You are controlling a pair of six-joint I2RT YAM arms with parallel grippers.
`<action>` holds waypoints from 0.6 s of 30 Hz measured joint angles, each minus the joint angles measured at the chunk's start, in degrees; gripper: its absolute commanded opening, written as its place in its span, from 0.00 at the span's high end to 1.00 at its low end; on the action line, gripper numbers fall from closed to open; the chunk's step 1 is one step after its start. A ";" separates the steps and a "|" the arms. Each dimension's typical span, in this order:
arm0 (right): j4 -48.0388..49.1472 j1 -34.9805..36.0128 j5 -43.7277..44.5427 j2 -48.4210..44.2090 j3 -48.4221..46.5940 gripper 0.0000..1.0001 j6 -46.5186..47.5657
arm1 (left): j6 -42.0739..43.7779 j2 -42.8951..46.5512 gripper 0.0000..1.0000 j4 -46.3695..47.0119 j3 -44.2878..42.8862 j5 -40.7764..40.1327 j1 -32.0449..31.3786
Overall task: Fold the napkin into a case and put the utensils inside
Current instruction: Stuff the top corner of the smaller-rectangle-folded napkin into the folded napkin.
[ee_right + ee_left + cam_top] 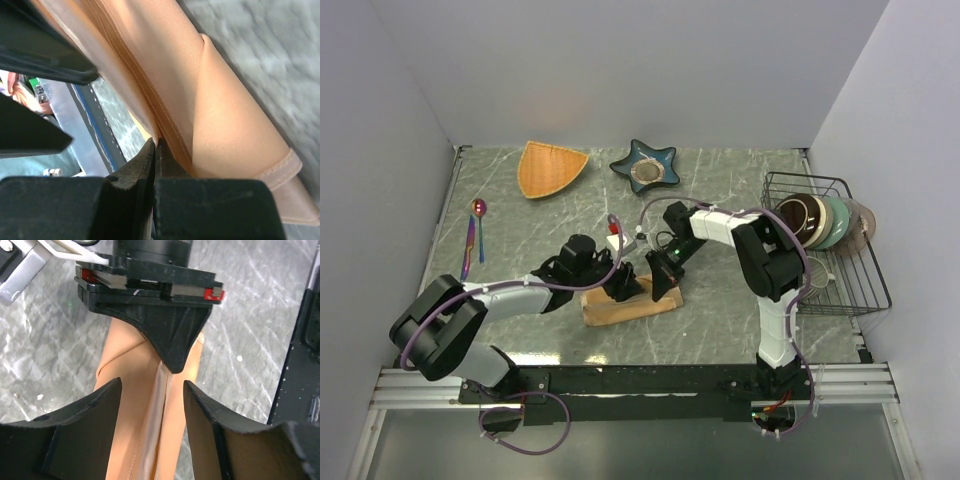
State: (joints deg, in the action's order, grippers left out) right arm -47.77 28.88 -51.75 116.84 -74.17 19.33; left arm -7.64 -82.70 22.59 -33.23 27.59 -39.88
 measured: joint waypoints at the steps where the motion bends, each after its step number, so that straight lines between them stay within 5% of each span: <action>1: -0.57 -0.26 0.02 -0.15 0.09 1.00 0.33 | -0.17 0.26 0.42 0.76 0.24 0.02 -0.22; 18: -3.54 -0.28 -1.73 -1.33 -5.31 1.00 1.16 | -0.09 -2.47 0.42 3.39 1.44 0.07 -2.47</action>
State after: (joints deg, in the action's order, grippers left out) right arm -51.31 28.60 -53.47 115.50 -79.48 20.49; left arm -7.73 -85.17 25.98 -31.79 27.66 -42.35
